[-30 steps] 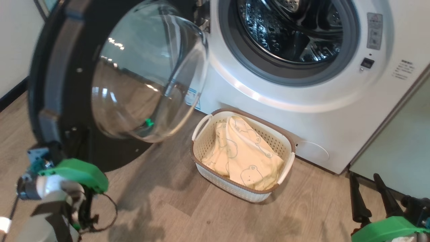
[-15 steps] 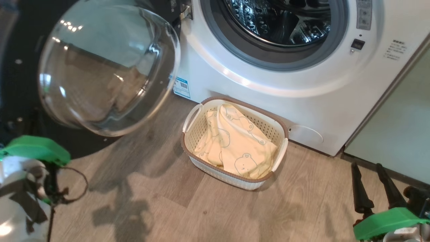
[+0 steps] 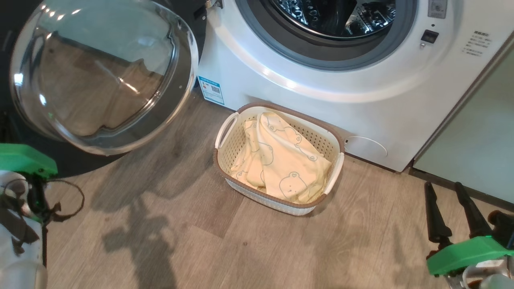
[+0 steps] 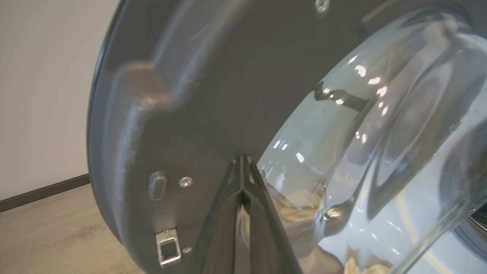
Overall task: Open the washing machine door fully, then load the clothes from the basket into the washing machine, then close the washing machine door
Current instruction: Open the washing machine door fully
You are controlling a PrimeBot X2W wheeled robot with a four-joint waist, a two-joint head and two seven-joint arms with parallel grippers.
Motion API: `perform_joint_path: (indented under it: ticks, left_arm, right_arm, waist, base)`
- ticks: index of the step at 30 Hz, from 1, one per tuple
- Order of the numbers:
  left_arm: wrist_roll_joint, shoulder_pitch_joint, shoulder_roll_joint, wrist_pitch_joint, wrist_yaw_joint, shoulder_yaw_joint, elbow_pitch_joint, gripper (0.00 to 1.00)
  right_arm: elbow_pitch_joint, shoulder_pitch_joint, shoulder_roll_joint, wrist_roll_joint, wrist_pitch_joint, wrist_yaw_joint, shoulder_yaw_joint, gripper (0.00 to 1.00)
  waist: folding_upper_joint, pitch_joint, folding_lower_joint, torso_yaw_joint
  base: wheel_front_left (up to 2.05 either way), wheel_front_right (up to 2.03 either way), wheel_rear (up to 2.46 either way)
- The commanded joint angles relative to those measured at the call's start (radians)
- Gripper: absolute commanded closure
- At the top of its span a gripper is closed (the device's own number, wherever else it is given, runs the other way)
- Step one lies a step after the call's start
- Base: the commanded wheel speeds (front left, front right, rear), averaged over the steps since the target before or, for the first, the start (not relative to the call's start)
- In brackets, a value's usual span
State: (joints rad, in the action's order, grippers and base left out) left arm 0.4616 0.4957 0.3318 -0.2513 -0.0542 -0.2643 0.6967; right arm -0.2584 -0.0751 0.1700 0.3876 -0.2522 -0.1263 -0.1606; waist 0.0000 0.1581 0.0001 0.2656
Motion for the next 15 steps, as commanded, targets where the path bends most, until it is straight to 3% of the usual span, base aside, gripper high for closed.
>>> perform_joint_path:
  ticks: [1,15]
  left_arm:
    - [-0.016,0.051,0.049,-0.01,0.007,-0.046,-0.023,1.0]
    - [-0.135,-0.036,-0.025,-0.01,0.082,-0.041,-0.086,1.0]
  right_arm:
    - [0.031,-0.043,0.021,0.005,-0.01,-0.004,-0.017,0.0]
    - [0.015,0.001,-0.014,0.005,-0.01,-0.004,-0.011,0.0]
  waist:
    - [0.0,0.001,-0.0001,-0.002]
    - [0.0,-0.099,-0.0001,-0.028]
  base:
    - [0.0,0.0,0.0]
    - [0.0,0.0,0.0]
